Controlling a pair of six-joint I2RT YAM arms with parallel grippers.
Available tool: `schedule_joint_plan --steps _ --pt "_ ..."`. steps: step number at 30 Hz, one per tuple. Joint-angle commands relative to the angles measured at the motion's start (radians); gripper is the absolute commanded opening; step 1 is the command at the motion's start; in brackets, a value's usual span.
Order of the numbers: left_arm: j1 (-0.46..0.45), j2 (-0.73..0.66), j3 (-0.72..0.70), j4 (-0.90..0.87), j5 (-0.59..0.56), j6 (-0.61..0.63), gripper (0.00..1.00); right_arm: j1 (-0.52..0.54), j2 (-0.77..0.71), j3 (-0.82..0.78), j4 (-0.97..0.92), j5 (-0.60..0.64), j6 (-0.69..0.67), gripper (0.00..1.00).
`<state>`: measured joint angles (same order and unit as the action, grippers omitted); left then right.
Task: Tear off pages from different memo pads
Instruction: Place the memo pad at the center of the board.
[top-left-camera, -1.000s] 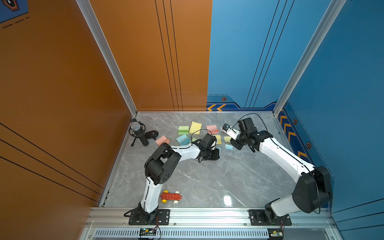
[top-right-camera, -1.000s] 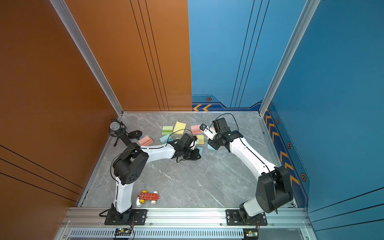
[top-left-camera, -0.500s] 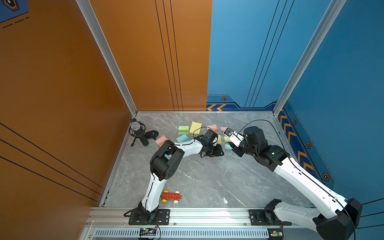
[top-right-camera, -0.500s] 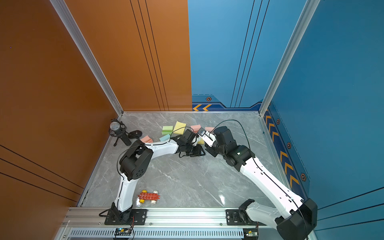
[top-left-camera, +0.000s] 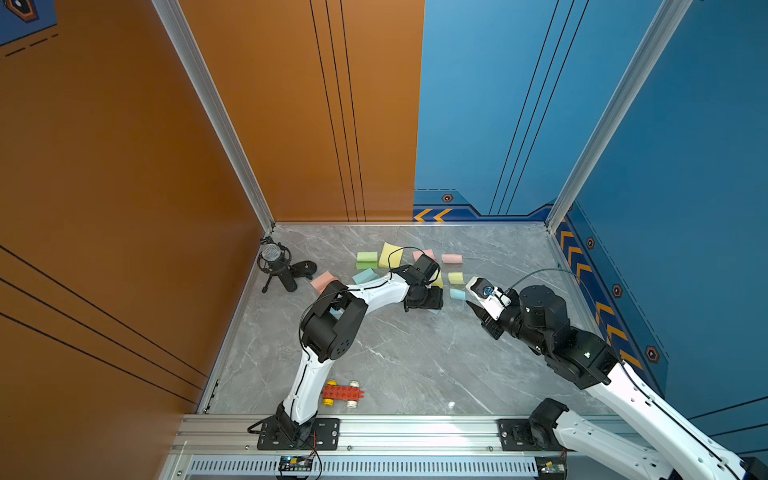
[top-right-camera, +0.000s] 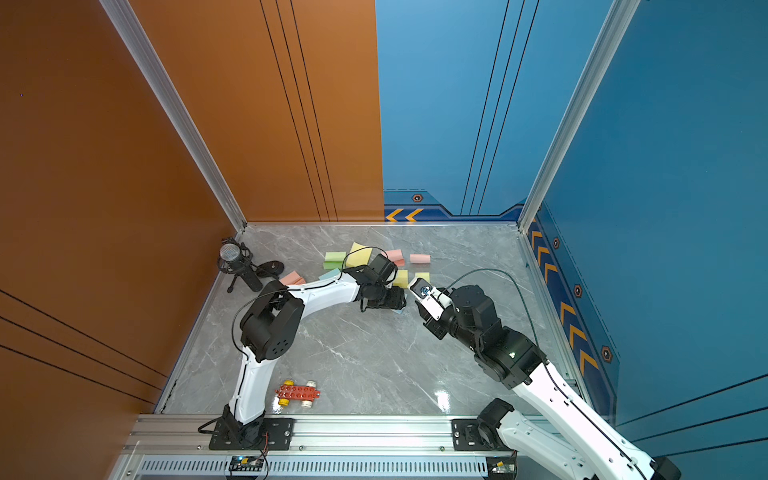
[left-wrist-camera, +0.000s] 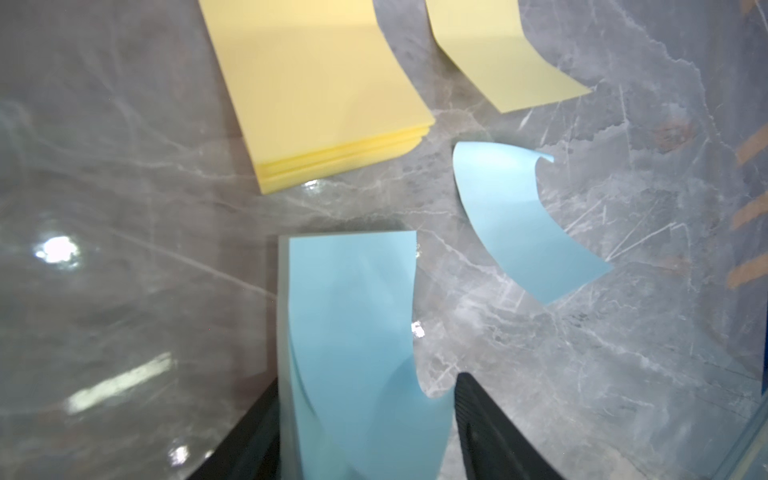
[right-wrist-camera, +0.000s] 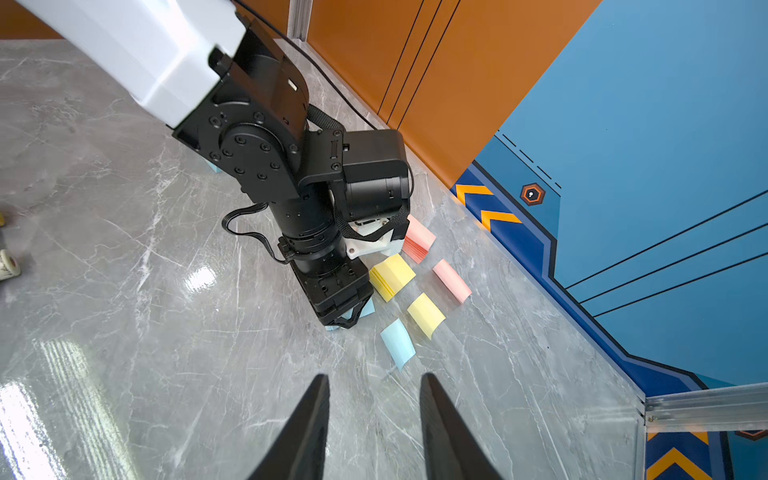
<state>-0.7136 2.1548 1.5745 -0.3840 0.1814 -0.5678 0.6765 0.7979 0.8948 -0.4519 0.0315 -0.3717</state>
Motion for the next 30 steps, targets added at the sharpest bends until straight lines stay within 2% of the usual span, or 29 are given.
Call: schedule_joint_plan --steps 1,4,6,7,8,12,17,21,24,30 --pt "0.003 0.02 0.025 -0.083 -0.061 0.033 0.66 0.012 -0.033 -0.024 0.014 0.025 0.042 0.39" --pt "-0.01 -0.003 0.016 -0.084 -0.051 0.025 0.68 0.014 -0.062 -0.033 0.019 0.032 0.065 0.43" --pt "-0.025 -0.026 0.001 -0.083 -0.049 0.021 0.72 0.012 -0.087 -0.047 0.045 0.053 0.101 0.56" --pt "-0.031 -0.039 -0.006 -0.082 -0.041 0.015 0.73 0.011 -0.102 -0.06 0.059 0.057 0.115 0.96" --pt "-0.038 -0.05 -0.011 -0.082 -0.038 0.012 0.74 0.007 -0.114 -0.071 0.074 0.057 0.127 1.0" --pt "-0.067 -0.079 -0.006 -0.082 -0.031 0.001 0.74 -0.014 -0.151 -0.088 0.085 0.085 0.188 1.0" --pt "-0.068 -0.064 0.024 -0.083 -0.037 -0.01 0.74 -0.042 -0.204 -0.094 0.073 0.153 0.333 1.0" --pt "-0.046 -0.087 0.007 -0.085 -0.1 0.014 0.74 -0.075 -0.254 -0.108 0.02 0.323 0.527 1.0" --pt "-0.024 -0.124 -0.029 -0.1 -0.161 0.043 0.74 -0.113 -0.271 -0.101 -0.029 0.282 0.533 1.0" --pt "0.05 -0.2 -0.057 -0.099 -0.175 0.104 0.74 -0.124 -0.271 -0.094 -0.071 0.209 0.546 1.0"
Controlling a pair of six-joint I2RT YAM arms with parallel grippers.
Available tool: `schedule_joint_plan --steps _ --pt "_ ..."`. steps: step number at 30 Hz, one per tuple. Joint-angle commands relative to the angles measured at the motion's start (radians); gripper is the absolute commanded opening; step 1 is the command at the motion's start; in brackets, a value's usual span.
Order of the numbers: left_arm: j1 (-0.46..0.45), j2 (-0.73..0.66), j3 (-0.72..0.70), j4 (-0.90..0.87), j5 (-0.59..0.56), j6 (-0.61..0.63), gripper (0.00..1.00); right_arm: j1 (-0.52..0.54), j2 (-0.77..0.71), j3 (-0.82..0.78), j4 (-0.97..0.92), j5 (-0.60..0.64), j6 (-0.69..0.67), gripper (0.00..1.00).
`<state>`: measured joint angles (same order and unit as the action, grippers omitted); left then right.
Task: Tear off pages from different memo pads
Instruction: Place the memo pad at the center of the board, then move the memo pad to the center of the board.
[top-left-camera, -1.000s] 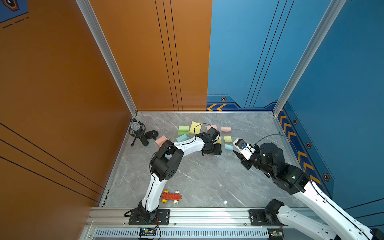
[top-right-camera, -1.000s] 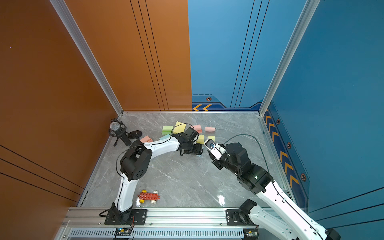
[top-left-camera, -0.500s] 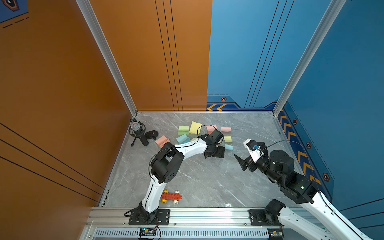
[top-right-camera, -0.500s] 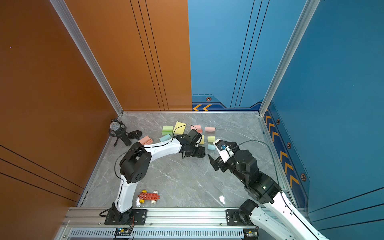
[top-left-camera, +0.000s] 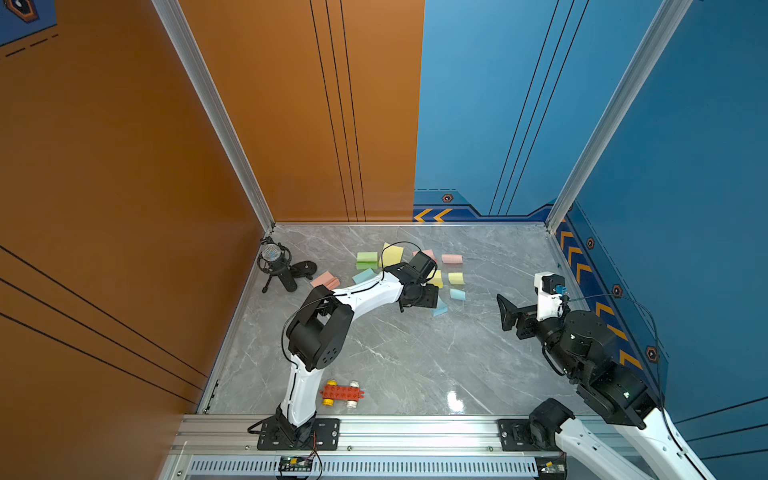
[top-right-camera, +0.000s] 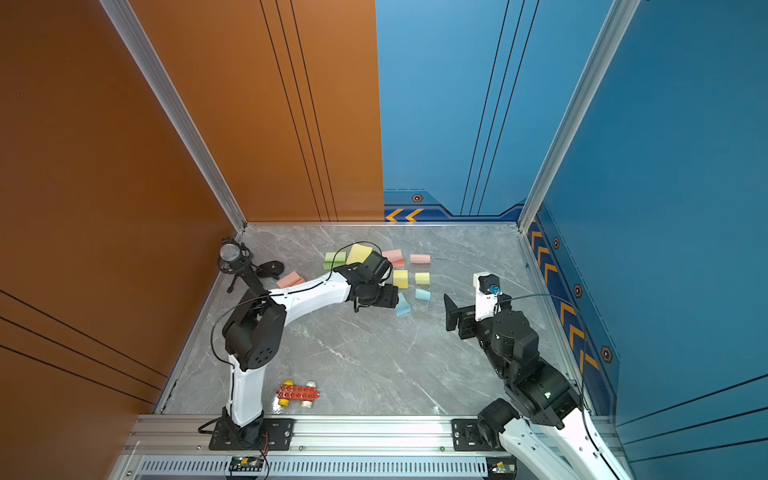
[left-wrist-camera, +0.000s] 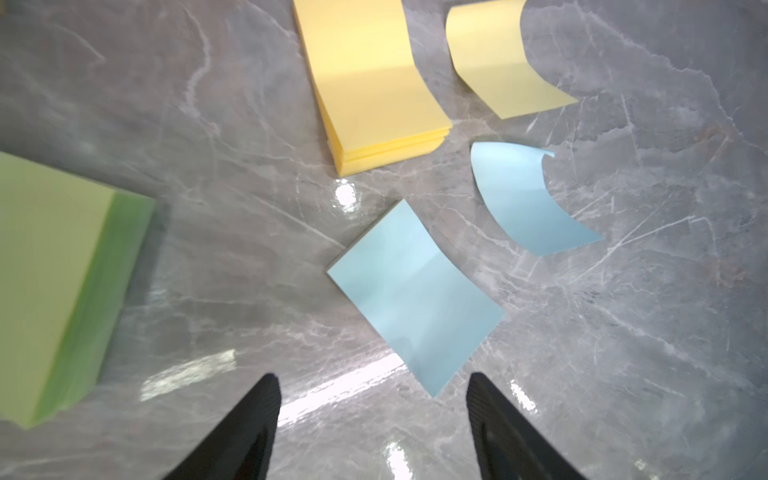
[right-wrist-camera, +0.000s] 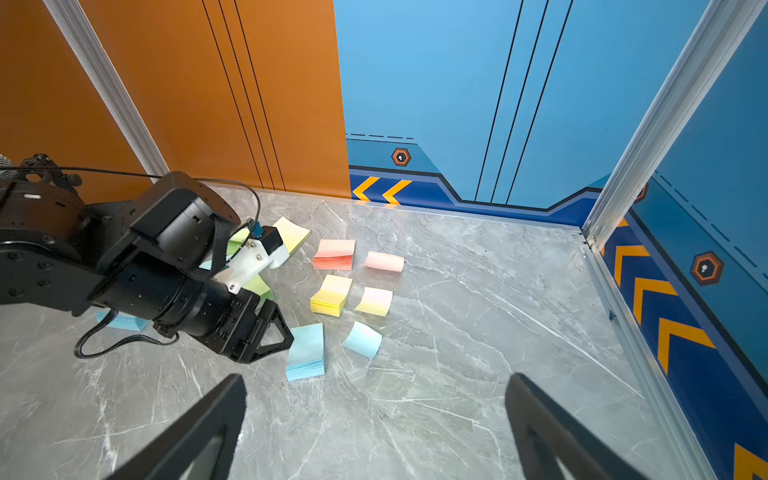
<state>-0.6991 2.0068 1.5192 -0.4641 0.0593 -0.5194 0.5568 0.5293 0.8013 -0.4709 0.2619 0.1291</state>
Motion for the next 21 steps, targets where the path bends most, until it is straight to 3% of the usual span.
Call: schedule_joint_plan --steps 1,3,7,13,21 --pt "0.058 -0.052 0.015 -0.02 -0.067 0.076 0.74 -0.004 0.0 -0.002 -0.06 -0.026 0.046 1.0" --pt "0.099 -0.028 0.068 -0.022 -0.114 0.137 0.75 -0.003 0.003 -0.005 -0.073 -0.029 0.052 1.0" --pt "0.186 0.078 0.21 -0.022 -0.156 0.272 1.0 -0.003 -0.007 -0.021 -0.081 -0.041 0.073 1.0" --pt "0.27 0.202 0.391 -0.025 -0.05 0.308 1.0 -0.003 -0.017 -0.05 -0.079 -0.062 0.092 1.0" --pt "0.216 0.228 0.331 -0.027 -0.044 0.306 0.9 -0.002 0.038 -0.045 -0.044 -0.108 0.123 1.0"
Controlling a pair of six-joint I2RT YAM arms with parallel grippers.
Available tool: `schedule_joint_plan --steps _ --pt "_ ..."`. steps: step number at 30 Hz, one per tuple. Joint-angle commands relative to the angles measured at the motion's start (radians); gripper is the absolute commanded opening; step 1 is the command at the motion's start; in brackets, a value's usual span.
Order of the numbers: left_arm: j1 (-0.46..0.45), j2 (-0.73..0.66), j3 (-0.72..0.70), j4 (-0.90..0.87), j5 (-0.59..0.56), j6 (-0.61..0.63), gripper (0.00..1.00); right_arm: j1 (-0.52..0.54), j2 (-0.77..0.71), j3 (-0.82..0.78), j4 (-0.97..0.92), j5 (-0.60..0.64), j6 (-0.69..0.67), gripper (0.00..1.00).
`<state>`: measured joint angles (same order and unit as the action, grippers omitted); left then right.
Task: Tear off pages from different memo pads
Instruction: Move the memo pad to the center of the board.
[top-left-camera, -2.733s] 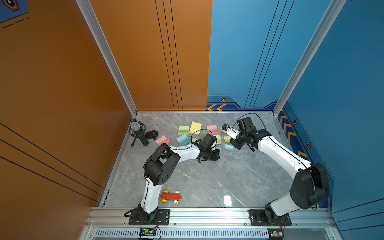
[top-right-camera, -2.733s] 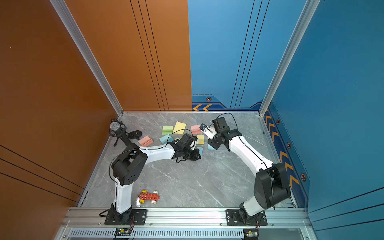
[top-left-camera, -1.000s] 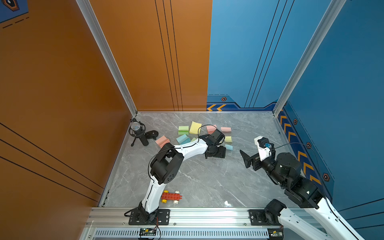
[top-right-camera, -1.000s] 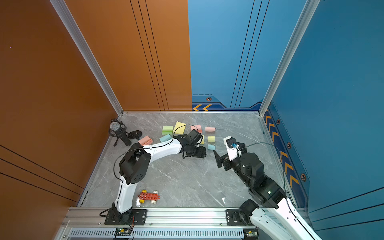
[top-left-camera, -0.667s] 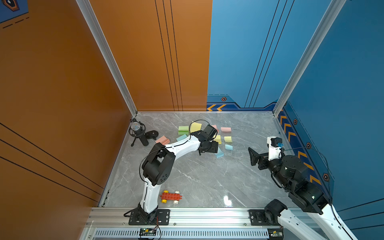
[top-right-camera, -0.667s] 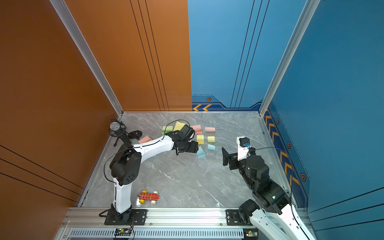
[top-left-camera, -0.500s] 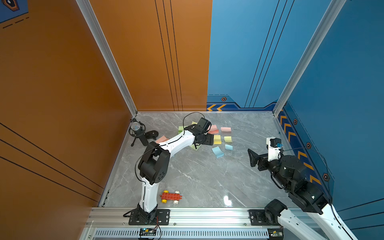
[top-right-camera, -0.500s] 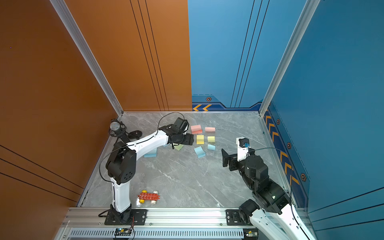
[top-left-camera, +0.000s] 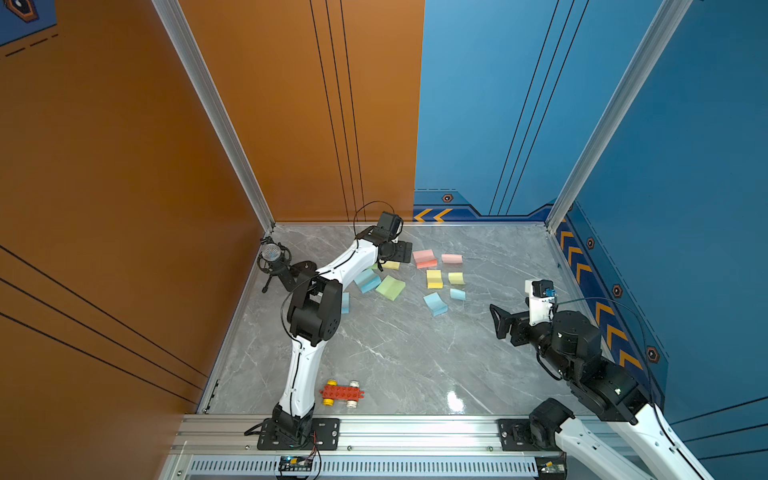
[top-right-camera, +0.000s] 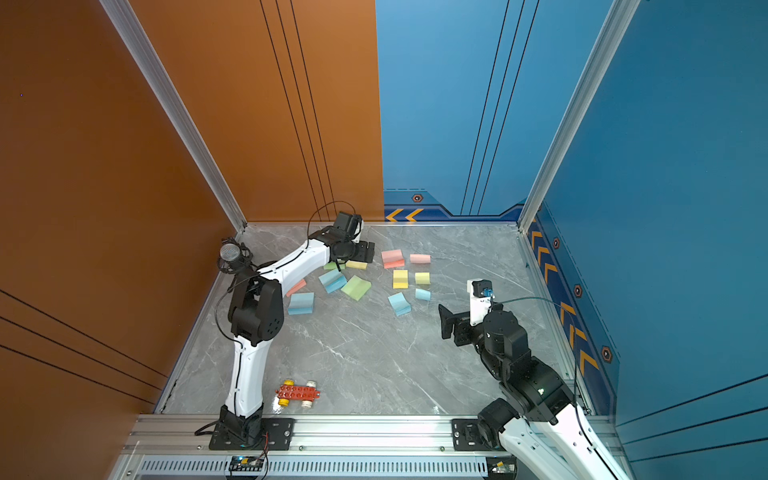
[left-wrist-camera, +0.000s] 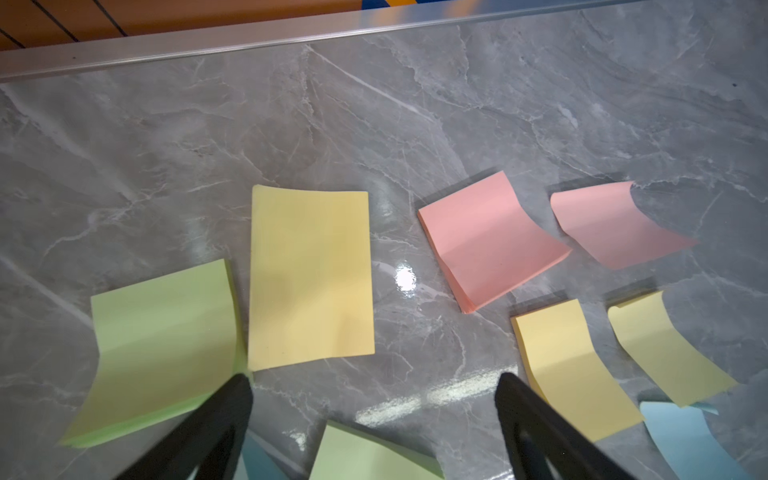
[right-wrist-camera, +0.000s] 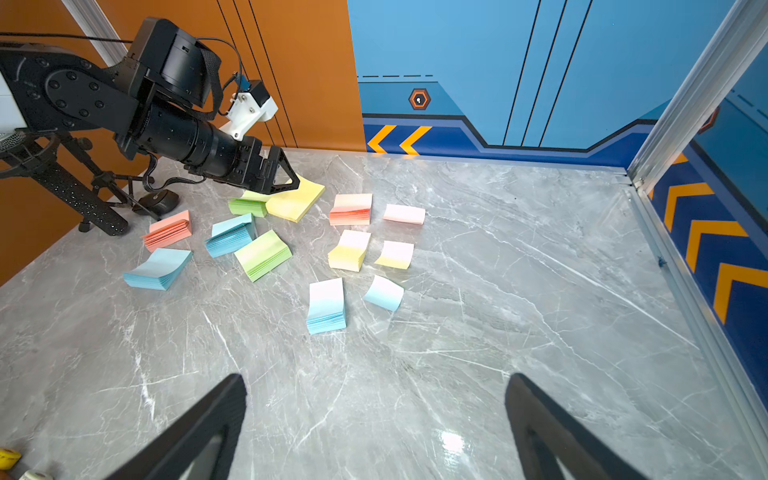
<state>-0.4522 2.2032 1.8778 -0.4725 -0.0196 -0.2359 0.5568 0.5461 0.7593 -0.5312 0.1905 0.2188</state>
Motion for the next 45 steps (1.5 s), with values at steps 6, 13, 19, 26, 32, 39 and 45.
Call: schedule_joint_plan --steps 6,13,19,26,32,39,45 --pt "-0.042 0.062 -0.085 -0.017 0.001 0.0 0.81 0.0 0.086 0.007 -0.002 -0.042 0.048 1.0" --pt "-0.043 0.069 -0.115 -0.017 -0.044 0.013 0.83 0.012 0.084 -0.001 -0.011 -0.042 0.076 1.0" --pt "-0.041 0.048 -0.172 -0.017 -0.046 -0.002 0.83 0.032 0.099 -0.01 -0.018 -0.04 0.101 1.0" --pt "-0.092 -0.03 -0.322 -0.012 -0.056 -0.041 0.77 0.08 0.139 -0.002 -0.054 0.025 0.113 1.0" --pt "-0.177 -0.129 -0.464 -0.001 -0.089 -0.021 0.72 0.136 0.189 0.008 -0.081 0.081 0.123 1.0" --pt "-0.274 -0.266 -0.66 0.055 -0.088 0.012 0.68 0.219 0.232 0.013 -0.082 0.124 0.143 1.0" --pt "-0.338 -0.467 -0.806 0.111 -0.019 0.062 0.68 0.262 0.273 0.008 -0.088 0.132 0.145 1.0"
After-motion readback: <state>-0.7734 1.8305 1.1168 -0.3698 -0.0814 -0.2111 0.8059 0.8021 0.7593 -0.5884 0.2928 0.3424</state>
